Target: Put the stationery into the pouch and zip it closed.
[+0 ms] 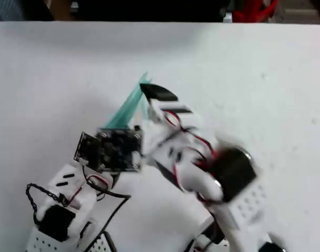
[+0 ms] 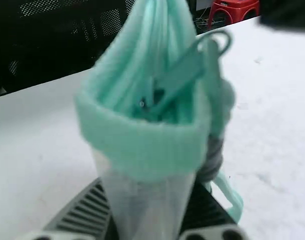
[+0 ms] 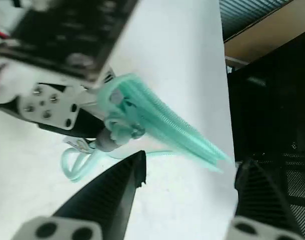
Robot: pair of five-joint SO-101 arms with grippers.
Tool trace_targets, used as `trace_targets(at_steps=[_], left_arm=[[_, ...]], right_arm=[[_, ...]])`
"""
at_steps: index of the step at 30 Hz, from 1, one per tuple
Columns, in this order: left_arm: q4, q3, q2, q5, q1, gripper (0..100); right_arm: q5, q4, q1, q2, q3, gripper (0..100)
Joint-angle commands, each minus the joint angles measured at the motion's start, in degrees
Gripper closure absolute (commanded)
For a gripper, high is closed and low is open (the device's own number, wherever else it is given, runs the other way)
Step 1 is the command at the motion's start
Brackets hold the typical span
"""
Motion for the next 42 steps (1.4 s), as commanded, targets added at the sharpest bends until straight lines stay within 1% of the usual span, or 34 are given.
trace_targets(at_steps=[1, 3, 6, 10, 13, 16, 19, 22, 25, 27, 28, 29, 30, 32, 33, 34, 35, 36, 37, 39, 42], left_arm=[[0.4, -2.3, 0.2, -1.1, 0.4, 98], [0.4, -2.3, 0.2, -1.1, 0.4, 98], [0.5, -2.2, 0.2, -1.1, 0.4, 98], [0.5, -2.2, 0.2, -1.1, 0.3, 98], [0.5, -2.2, 0.2, -1.1, 0.0, 98], [0.6, -2.2, 0.2, -1.1, 0.0, 98], [0.3, -1.6, 0.2, -1.1, 0.0, 98], [0.1, -1.3, 0.2, -1.1, 0.4, 98], [0.1, -1.3, 0.2, -1.1, 0.4, 98], [0.1, -1.3, 0.2, -1.1, 0.4, 98], [0.1, -1.3, 0.2, -1.1, 0.4, 98], [0.1, -1.3, 0.2, -1.1, 0.3, 98], [0.1, -1.3, 0.2, -1.0, 0.3, 98], [0.1, -1.3, 0.2, -1.0, 0.3, 98], [0.1, -1.5, 0.2, -1.0, 0.3, 97], [0.1, -1.6, 0.2, -0.8, 0.0, 95], [0.4, -1.7, 0.2, -0.8, -0.1, 91], [0.5, -1.7, 0.2, -0.7, -0.1, 87], [0.9, -1.7, 0.2, -0.3, -0.2, 84], [3.0, -2.9, 0.2, 2.6, -1.5, 79], [7.4, -7.5, 0.2, 4.1, -3.7, 78]], right_arm=[[3.6, -2.4, 0.6, 6.3, -6.7, 64.2], [6.0, -1.2, 0.7, 10.0, -8.8, 59.4], [12.0, 3.5, 0.9, 16.4, -10.8, 60.4], [16.4, 5.1, 4.2, 22.6, -15.5, 61.0], [25.7, 12.7, 6.4, 25.1, -18.8, 61.1], [27.2, 12.6, 9.5, 24.5, -19.1, 61.1], [29.5, 12.5, 10.3, 22.9, -18.3, 61.1], [29.8, 11.8, 8.7, 23.7, -17.0, 61.1], [28.2, 10.9, 6.5, 26.9, -17.1, 61.1], [28.0, 9.8, 5.1, 29.0, -17.1, 63.4], [28.1, 9.5, 4.6, 29.8, -17.1, 67.1], [28.2, 9.6, 4.3, 30.1, -17.1, 72.9], [28.2, 10.2, 4.2, 30.1, -16.9, 80.2], [28.2, 10.4, 2.8, 29.9, -17.0, 98.7], [28.0, 10.4, 2.6, 29.6, -16.9, 98.5], [27.8, 10.8, 2.8, 29.1, -16.9, 94.4], [27.8, 10.9, 2.8, 28.5, -16.9, 95.0], [27.7, 11.2, 2.8, 27.8, -17.1, 98.3], [27.3, 11.2, 2.8, 26.8, -17.1, 98.2], [23.5, 10.7, 3.6, 24.4, -17.1, 97.9], [16.4, 7.0, 6.2, 21.8, -17.1, 97.8]])
